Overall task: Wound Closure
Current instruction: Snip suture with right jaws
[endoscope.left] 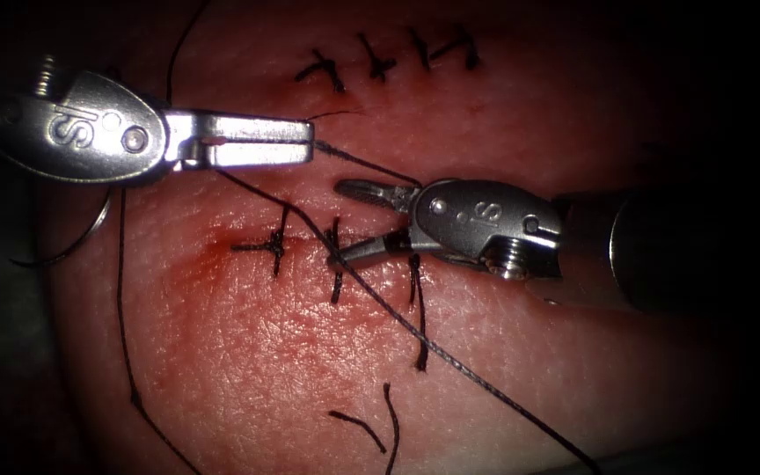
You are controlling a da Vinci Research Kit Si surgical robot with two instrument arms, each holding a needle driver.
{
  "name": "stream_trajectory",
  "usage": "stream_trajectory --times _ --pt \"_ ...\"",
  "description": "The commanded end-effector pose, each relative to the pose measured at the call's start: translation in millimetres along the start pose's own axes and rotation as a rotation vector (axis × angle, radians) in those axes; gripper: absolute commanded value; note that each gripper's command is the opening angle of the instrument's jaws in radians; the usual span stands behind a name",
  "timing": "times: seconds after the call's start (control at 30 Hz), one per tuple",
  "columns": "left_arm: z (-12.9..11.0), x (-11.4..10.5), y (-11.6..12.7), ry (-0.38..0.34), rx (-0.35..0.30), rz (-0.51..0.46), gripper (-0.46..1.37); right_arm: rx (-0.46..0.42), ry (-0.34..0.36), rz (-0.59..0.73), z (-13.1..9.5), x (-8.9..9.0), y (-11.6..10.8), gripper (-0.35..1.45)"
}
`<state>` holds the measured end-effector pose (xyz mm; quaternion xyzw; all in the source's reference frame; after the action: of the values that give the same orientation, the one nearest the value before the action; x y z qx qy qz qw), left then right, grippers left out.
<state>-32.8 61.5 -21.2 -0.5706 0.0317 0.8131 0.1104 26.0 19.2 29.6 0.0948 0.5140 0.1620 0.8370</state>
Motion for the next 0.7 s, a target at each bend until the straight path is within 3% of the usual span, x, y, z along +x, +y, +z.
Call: stream_trajectory --times 0.03,0.23,0.7 --pt "0.0 0.0 0.0 0.001 -0.010 0.000 -0.35 -0.001 0.000 0.001 0.0 0.1 0.0 0.74" --pt "-0.1 0.1 -0.5 0.000 -0.004 0.000 -0.35 0.006 0.004 0.004 -0.5 0.4 -0.4 0.81" --pt "-0.7 0.7 -2.0 0.000 0.005 0.001 -0.35 0.016 0.021 0.004 -3.9 0.1 -2.7 0.77"
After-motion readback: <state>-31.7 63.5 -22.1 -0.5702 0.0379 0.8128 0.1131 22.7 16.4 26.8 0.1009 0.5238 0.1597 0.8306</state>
